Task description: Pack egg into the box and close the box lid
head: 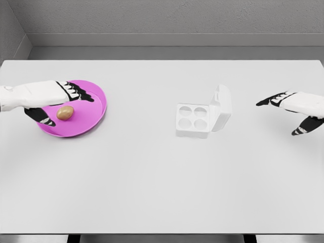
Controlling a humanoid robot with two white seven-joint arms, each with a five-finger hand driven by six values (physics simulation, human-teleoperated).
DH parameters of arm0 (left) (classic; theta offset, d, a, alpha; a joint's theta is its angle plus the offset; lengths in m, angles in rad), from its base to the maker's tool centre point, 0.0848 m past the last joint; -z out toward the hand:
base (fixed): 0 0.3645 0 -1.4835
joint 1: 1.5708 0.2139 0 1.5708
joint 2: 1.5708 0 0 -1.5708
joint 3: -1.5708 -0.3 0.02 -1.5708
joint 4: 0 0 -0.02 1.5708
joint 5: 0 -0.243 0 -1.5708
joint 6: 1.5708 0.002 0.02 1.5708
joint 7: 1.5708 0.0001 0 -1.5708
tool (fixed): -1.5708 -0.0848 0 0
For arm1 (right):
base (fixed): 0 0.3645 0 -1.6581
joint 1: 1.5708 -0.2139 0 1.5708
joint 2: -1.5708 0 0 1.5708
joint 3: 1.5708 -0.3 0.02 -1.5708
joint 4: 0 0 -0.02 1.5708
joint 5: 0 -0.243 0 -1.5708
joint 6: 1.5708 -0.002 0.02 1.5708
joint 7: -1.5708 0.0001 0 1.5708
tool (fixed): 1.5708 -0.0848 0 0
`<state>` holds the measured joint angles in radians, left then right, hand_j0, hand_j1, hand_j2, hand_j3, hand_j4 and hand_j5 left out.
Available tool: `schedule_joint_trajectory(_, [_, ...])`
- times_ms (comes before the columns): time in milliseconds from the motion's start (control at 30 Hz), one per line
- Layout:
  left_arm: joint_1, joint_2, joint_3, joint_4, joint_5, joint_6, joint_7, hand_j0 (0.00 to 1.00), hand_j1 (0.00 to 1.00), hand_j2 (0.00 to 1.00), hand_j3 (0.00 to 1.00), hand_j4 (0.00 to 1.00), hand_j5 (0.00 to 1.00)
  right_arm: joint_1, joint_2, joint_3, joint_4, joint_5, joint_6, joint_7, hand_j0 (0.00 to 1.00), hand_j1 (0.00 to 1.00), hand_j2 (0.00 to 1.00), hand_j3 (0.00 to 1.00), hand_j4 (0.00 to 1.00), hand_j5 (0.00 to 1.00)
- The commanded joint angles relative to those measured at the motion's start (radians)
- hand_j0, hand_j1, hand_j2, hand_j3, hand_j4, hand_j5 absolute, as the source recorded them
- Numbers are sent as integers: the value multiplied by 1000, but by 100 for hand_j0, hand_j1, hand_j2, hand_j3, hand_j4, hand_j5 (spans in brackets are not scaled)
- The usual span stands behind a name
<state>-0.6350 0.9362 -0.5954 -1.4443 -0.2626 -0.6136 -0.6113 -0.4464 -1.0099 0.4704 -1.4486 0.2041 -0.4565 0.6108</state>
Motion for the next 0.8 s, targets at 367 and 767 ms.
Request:
schedule_joint_trajectory(367, [0,-47,8,73,-35,3,0,100,100,100,100,100,100,-17,7,22,62,-3,5,0,100,100,100,100,100,100])
schedule_joint_trajectory(767, [-6,-91,13,199,-46,3,0,100,100,100,100,100,100,-41,-6,17,105,-5,-140,-36,100,100,100,100,100,100])
